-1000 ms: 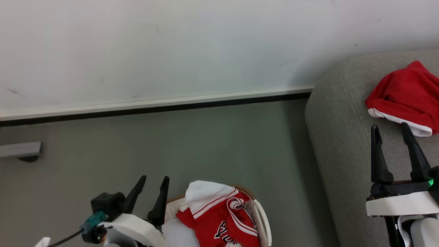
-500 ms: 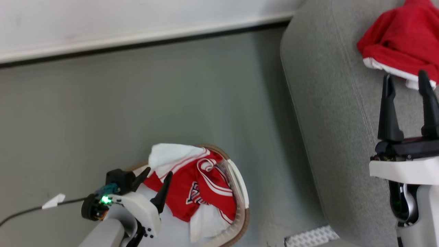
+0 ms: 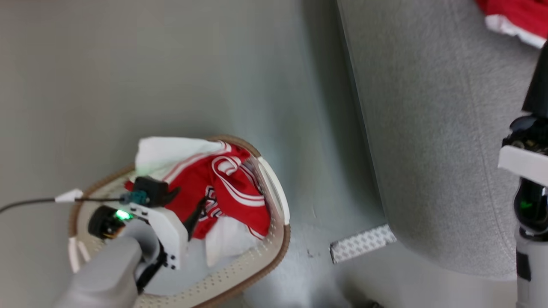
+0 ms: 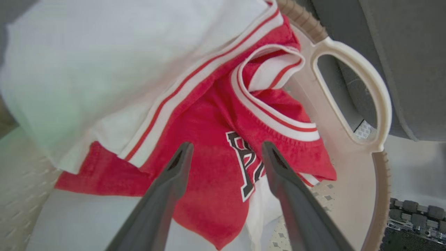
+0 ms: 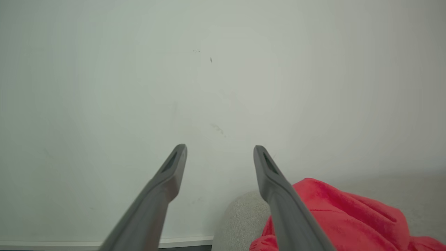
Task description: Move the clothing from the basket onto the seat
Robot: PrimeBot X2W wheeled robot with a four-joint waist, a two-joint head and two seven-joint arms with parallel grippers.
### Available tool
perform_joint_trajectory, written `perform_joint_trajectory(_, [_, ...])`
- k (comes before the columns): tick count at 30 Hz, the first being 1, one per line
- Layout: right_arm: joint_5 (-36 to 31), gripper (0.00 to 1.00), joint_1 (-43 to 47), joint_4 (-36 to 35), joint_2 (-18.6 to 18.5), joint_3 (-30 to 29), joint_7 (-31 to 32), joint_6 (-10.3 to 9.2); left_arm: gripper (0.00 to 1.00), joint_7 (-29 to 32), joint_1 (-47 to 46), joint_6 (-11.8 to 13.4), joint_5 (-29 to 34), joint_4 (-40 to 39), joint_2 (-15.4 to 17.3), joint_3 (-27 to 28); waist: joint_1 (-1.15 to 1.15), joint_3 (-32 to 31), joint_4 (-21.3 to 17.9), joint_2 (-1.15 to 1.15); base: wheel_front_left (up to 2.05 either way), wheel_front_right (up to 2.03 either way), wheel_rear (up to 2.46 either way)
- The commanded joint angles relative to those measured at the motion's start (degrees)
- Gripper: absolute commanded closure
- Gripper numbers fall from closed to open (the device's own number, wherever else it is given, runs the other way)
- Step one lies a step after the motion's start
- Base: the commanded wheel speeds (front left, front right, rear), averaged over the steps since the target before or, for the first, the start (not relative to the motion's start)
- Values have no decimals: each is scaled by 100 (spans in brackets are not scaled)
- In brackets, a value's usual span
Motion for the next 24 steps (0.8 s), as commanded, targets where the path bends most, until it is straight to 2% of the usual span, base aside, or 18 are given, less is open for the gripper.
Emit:
perform_joint_trajectory(1, [81,0,-148,-81,11,29,-14,-13,0,70,-142,4,-70,99,132,-83,-1,399,-167,0,0,0,0])
perform_joint_trajectory(10, [464,0,-554,-258,10,65,-14,-13,0,282,-656,4,-248,523,267,-643,-1,917,-342,0,0,0,0])
perform_joint_trajectory(19, [452,0,-511,-362,9,78,-14,-13,0,649,-1013,4,-480,931,132,-1279,-1,1062,-307,0,5,5,5])
perform_joint_trajectory(21, [408,0,-455,-392,10,114,-14,-13,0,850,-961,4,-583,848,137,-1549,-1,1090,-270,0,17,17,17])
perform_joint_trajectory(24, [366,0,-396,-446,8,125,-14,-13,0,842,-1024,4,-822,628,308,-1784,-1,1132,-213,0,13,13,13])
